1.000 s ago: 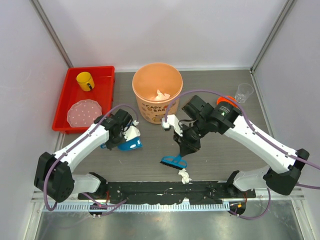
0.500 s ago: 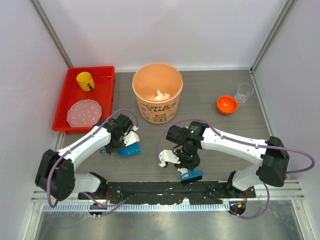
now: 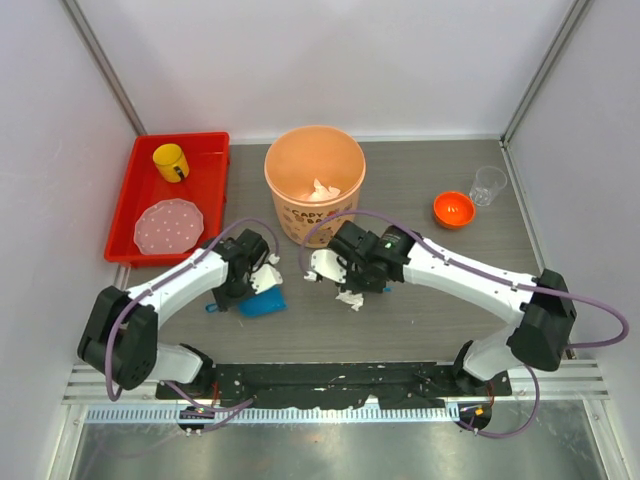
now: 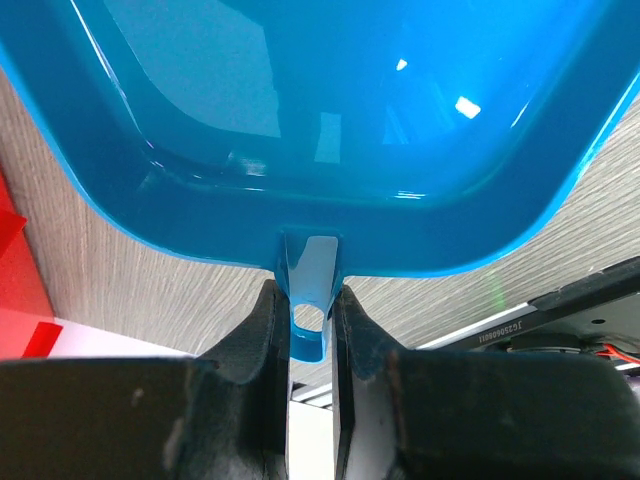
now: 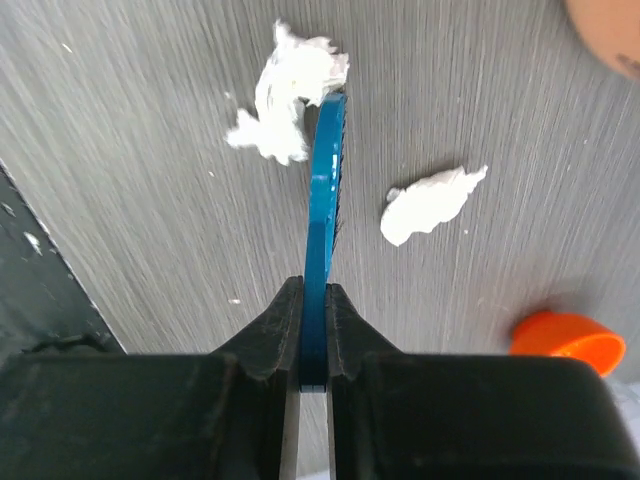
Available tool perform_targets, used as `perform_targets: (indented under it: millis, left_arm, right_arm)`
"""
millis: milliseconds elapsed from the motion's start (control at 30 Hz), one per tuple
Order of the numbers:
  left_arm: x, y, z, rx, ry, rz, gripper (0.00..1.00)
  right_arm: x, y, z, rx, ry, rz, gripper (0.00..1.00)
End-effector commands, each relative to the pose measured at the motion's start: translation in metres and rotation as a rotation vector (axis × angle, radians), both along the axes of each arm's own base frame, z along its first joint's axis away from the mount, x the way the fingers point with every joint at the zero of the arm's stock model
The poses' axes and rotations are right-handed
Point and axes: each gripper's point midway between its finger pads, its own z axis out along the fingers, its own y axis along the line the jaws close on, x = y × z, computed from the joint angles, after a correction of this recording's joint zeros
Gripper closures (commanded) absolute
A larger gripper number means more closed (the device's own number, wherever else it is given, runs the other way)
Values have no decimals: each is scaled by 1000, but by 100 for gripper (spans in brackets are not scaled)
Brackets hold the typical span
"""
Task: Sweep away the paper scraps from the table
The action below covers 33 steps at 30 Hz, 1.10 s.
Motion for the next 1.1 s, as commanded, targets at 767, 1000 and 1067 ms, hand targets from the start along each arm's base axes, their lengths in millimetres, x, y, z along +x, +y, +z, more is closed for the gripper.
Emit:
perform_targets:
  millis: [767,1000,1067]
  left_arm:
    - [-12,-85,-14,-65,121,-228,100]
    - [-16,-112,-24,-162,187,-230,100]
    - [-16,-114,-25,-161,190,-234,100]
  right_arm:
    - [143,-77,47,559,-213,-1116,99]
    - [117,-59,-18,412,-6,-1112,99]
    - [96,-42,-18,396,18,-1086,99]
